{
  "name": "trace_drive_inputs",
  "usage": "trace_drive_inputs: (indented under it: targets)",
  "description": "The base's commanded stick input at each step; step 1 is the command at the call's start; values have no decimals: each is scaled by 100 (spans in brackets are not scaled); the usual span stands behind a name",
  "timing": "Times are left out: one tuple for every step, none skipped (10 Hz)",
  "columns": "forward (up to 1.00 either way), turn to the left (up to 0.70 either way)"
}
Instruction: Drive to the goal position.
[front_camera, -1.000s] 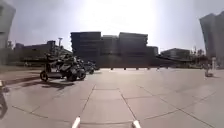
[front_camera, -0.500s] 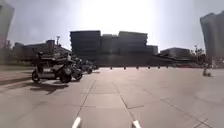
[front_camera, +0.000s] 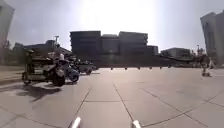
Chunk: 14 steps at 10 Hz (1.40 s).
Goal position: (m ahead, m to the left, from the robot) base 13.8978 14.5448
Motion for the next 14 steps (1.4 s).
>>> trace_drive_inputs:
  targets:
    - [100, 0]
    - [100, 35]
    - [100, 40]
    - [100, 2]
    - [100, 0]
    - [100, 0]
    - [100, 0]
    - [100, 0]
    - [100, 0]
    - [100, 0]
    - [100, 0]
    - [100, 0]
    - [100, 0]
    - [100, 0]
